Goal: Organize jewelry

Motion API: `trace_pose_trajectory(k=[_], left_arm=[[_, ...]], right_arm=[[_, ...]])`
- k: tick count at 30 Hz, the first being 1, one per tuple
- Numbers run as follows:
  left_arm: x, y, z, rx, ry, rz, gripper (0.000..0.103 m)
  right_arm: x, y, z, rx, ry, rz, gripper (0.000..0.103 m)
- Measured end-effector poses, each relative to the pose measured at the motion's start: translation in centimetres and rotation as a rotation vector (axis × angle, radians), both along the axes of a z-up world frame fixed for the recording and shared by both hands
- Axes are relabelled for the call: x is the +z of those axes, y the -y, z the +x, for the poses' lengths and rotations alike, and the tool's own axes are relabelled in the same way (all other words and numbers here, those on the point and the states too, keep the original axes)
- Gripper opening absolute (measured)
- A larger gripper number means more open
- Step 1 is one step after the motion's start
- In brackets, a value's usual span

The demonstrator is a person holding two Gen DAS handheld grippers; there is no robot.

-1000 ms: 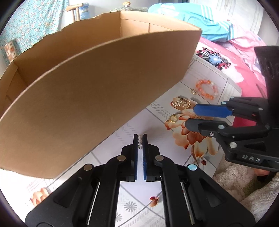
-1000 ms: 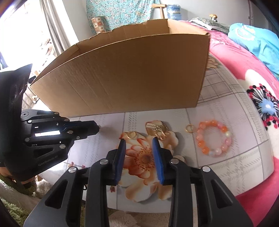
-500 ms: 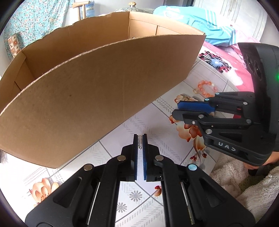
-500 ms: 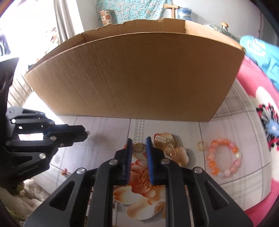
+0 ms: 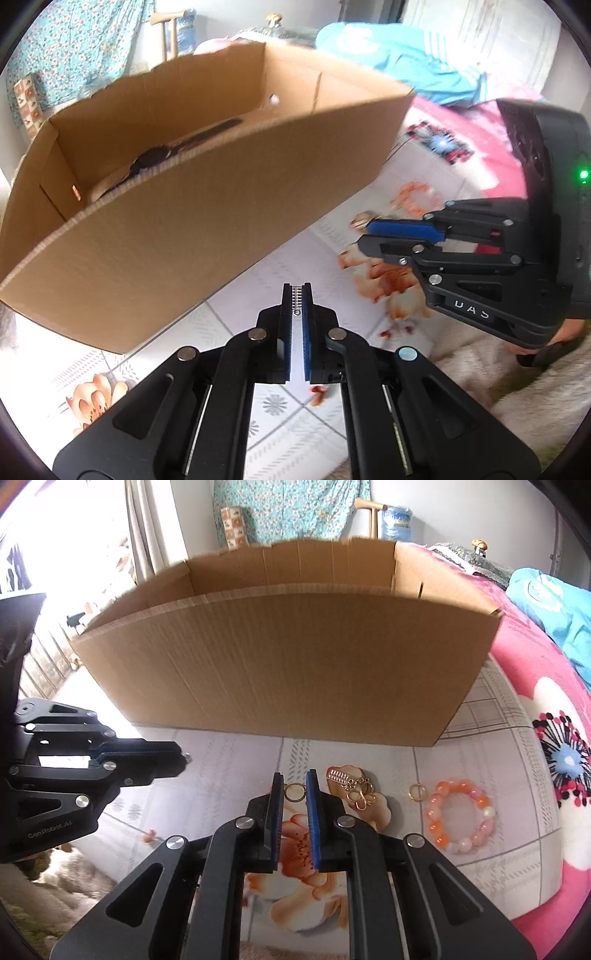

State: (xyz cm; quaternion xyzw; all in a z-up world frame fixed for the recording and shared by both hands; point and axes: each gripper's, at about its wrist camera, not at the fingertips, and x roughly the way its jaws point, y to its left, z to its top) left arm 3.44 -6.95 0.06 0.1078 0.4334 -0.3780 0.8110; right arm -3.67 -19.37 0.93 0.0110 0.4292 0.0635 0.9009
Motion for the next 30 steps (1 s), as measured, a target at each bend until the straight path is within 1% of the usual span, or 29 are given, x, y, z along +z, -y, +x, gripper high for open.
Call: trace_pose_trajectory(k=[3,5,8,10,12,14,15,16,18,20,21,22,23,25,28,30], left_arm=[[2.2,-0.5,-0.5,-0.035,0.021,-0.087,0.004],[4.2,-0.9,-0.7,-0.053,0.034,-0.154,0.004],[6.9,-1.2,-0.1,-0.053,0.068,-0.202,0.004],[8.3,-1.2,0.7,-0.044,0.088,-0.208,0.004],[9.7,-0.9,2.1,-0.014,0.114,-0.195,0.004],[10.8,-0.7,3.9,0.029,0.143,-0.178,0.004],[11.2,-0.6,4.9,0.040,0.143,-0.177,0.004],[11.4,-0.4,5.9,0.043,0.131,-0.170,0.004],[11.1,0.5,8.8,0.060,0.080,-0.121,0.004],[10.2,1.4,11.8,0.075,0.025,-0.063,0.004],[9.7,1.8,13.0,0.080,-0.004,-0.038,0.004],[9.0,2.3,14.6,0.087,-0.045,-0.011,0.004],[8.4,2.6,15.8,0.098,-0.069,0.014,0.004],[7.2,3.1,17.1,0.117,-0.089,0.067,0.004],[5.9,3.6,18.3,0.137,-0.128,0.116,0.004],[5.5,3.8,18.9,0.149,-0.141,0.119,0.004]], right_arm=[[2.2,0.7,-1.5,-0.001,0.051,0.024,0.012],[4.0,0.9,-2.1,-0.001,0.096,0.035,0.012],[6.8,1.4,-2.3,-0.001,0.174,0.052,0.012],[8.2,1.6,-2.0,0.005,0.224,0.057,0.012],[9.4,1.8,-0.9,0.006,0.260,0.067,0.012],[9.8,1.9,0.9,-0.006,0.261,0.062,0.012],[9.8,1.8,2.2,-0.018,0.250,0.050,0.012],[9.7,1.9,3.0,-0.027,0.241,0.042,0.012],[9.2,2.1,5.9,-0.047,0.184,0.048,0.012],[8.6,2.6,8.2,-0.066,0.127,0.071,0.012],[8.1,2.8,9.3,-0.078,0.086,0.071,0.012],[7.9,3.1,10.2,-0.098,0.064,0.064,0.012],[7.5,3.3,10.8,-0.107,0.048,0.056,0.012],[6.7,3.3,11.7,-0.120,0.016,0.044,0.013],[6.2,3.5,12.2,-0.129,0.001,0.043,0.013],[6.2,3.5,12.2,-0.134,0.003,0.043,0.013]])
